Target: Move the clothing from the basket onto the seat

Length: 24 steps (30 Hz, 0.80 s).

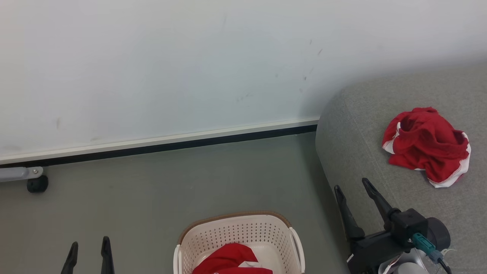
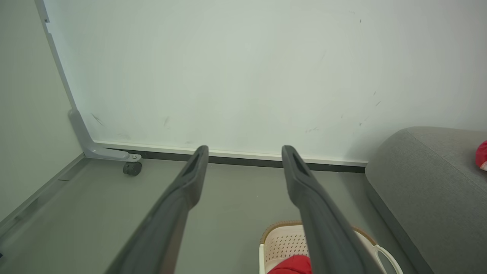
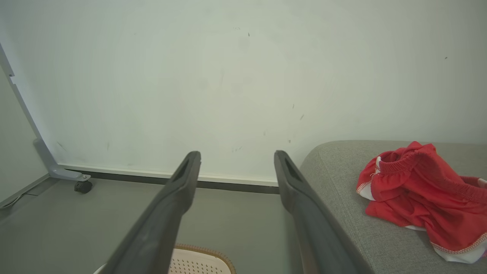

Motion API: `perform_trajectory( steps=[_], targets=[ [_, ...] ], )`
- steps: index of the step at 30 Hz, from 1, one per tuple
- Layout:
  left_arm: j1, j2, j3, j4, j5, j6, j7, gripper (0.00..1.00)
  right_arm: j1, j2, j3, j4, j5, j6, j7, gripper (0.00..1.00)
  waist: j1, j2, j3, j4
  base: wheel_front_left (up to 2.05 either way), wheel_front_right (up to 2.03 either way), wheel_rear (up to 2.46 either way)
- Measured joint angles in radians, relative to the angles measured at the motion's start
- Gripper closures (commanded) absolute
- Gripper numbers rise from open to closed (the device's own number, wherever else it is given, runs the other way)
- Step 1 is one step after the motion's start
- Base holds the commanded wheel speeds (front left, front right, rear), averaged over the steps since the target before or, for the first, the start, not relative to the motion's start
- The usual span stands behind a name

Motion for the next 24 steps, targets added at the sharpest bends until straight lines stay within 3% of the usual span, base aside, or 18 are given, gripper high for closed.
perform_trajectory(
  steps=[17,24],
  targets=[
    [-0.016,0.007,-0.003,-0.056,0.035,-0.002,0.0,0.0,0.012,-0.002,-0.058,-0.085,-0.013,0.0,0.0,0.0,0.0,0.0001,0.103,-0.006,0.0,0.0,0.0],
    [-0.132,0.03,-0.066,-0.054,0.082,-0.037,0.015,0.0,-0.069,-0.001,-0.116,-0.128,-0.016,0.0,-0.003,0.0,0.0002,0.0001,0.193,-0.014,0.0,0.0,0.0]
  ],
)
